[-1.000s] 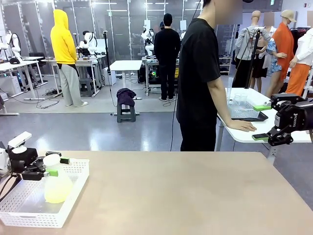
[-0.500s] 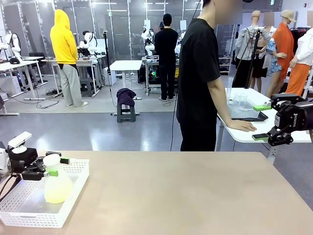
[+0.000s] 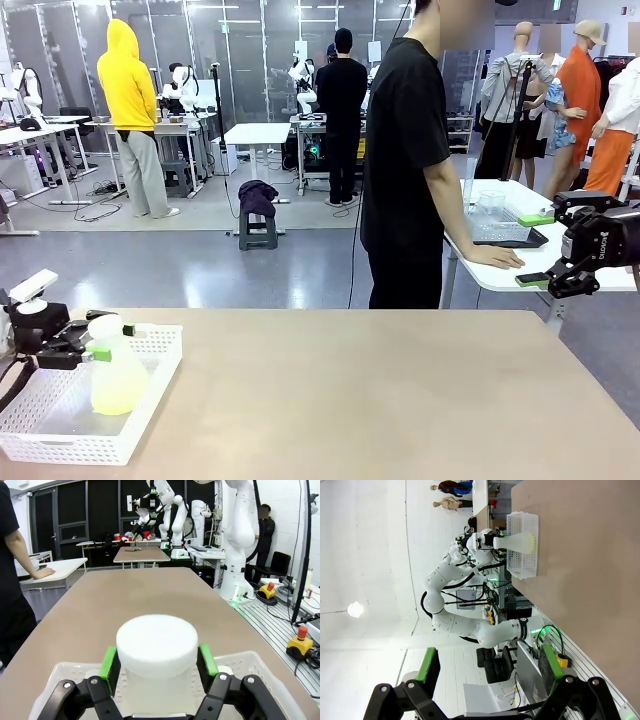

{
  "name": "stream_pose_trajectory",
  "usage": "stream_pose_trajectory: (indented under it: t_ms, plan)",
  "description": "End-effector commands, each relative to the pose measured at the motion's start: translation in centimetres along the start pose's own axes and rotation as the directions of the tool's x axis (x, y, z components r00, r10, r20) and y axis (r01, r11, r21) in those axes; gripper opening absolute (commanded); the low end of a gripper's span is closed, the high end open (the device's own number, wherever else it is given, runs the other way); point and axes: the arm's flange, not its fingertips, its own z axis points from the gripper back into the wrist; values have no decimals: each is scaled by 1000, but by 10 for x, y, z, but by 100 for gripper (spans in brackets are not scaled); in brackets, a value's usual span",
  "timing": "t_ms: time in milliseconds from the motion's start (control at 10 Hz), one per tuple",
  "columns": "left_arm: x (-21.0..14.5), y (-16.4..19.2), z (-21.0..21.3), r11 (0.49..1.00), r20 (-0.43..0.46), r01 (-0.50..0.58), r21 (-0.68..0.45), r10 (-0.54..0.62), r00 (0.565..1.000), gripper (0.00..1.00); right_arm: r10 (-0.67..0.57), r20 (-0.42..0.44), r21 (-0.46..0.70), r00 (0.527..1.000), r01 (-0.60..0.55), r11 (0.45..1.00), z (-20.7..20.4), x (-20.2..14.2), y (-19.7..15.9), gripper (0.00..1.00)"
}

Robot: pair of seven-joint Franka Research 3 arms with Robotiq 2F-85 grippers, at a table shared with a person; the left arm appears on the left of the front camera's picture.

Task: Prepare the solutions needed for the experiment.
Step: When the human places the Big flask in the center of the table, pick up the Big flask and place it in the left Organizing basket.

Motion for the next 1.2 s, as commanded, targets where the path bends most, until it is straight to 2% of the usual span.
stream_pose_trajectory:
  t_ms: [0, 200, 400, 700, 800, 900, 1000, 1100]
  plan:
    - [3, -5, 17, 1000, -41, 20, 3, -19, 999, 79, 14, -4, -3, 1000, -14, 1000, 1, 1, 1, 100]
    - [7, -13, 41, 998, -47, 29, 48, -26, 999, 79, 14, -4, -3, 1000, -14, 1000, 1, 1, 1, 100]
    - [16, -28, 77, 994, -92, 28, 109, -18, 996, 79, 14, -4, -3, 1000, -14, 1000, 1, 1, 1, 100]
    - [59, -64, 127, 962, -119, 13, 273, 20, 993, 79, 14, -4, -3, 1000, -14, 1000, 1, 1, 1, 100]
    - [74, -75, 131, 962, -125, -61, 268, 97, 987, 79, 14, -4, -3, 1000, -14, 1000, 1, 1, 1, 100]
    - [82, -82, 131, 952, -88, -187, 242, 213, 973, 79, 14, -4, -3, 1000, -14, 1000, 1, 1, 1, 100]
    - [84, -87, 130, 908, 39, -376, 185, 375, 926, 79, 14, -4, -3, 1000, -14, 1000, 1, 1, 1, 100]
    - [83, -92, 131, 803, 56, -581, 134, 579, 813, 79, 14, -4, -3, 1000, -14, 1000, 1, 1, 1, 100]
